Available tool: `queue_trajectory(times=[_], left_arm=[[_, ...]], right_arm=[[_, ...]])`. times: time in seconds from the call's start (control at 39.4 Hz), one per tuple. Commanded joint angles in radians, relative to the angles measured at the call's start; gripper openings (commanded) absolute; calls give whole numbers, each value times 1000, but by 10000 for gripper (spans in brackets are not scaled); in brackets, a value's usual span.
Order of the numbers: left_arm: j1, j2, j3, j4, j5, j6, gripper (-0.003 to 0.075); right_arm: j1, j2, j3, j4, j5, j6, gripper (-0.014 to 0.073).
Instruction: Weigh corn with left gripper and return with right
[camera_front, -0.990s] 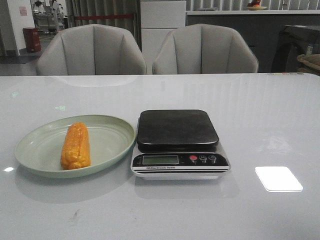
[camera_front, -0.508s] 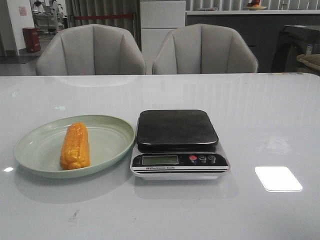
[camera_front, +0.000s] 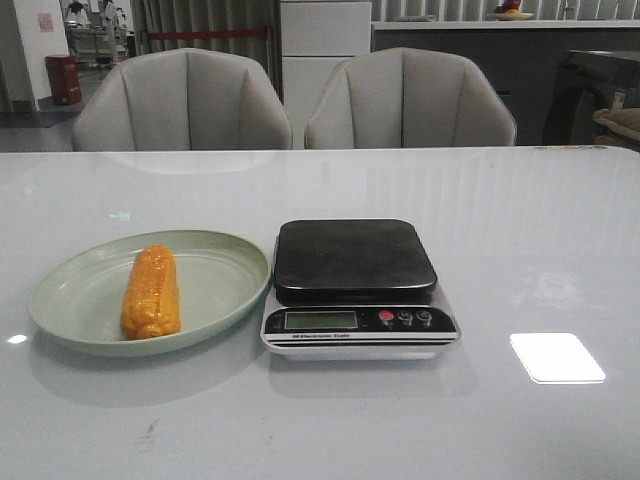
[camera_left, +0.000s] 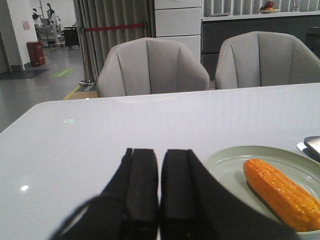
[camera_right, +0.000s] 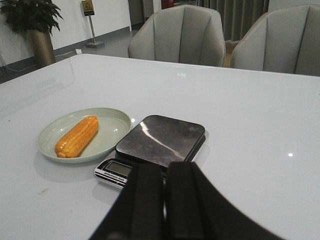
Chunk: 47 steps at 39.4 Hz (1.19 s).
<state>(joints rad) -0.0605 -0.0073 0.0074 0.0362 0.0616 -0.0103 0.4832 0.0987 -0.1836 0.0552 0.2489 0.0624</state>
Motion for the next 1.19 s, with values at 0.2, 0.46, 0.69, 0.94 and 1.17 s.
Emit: queue_trajectory(times=[0.2, 0.46, 0.69, 0.94, 1.17], left_arm=[[0, -19, 29, -10, -88, -5, 114], [0, -19, 29, -10, -88, -5, 114], [0, -19, 29, -10, -88, -5, 114], [0, -19, 29, -10, -88, -5, 114], [0, -19, 29, -10, -88, -5, 114]], right_arm=[[-5, 11, -25, -3, -78, -14, 169], [-5, 11, -25, -3, -78, -14, 169], [-5, 11, -25, -3, -78, -14, 169], [-20, 9, 10, -4, -85, -14, 169], [-239, 6, 97, -5, -169, -14, 169]])
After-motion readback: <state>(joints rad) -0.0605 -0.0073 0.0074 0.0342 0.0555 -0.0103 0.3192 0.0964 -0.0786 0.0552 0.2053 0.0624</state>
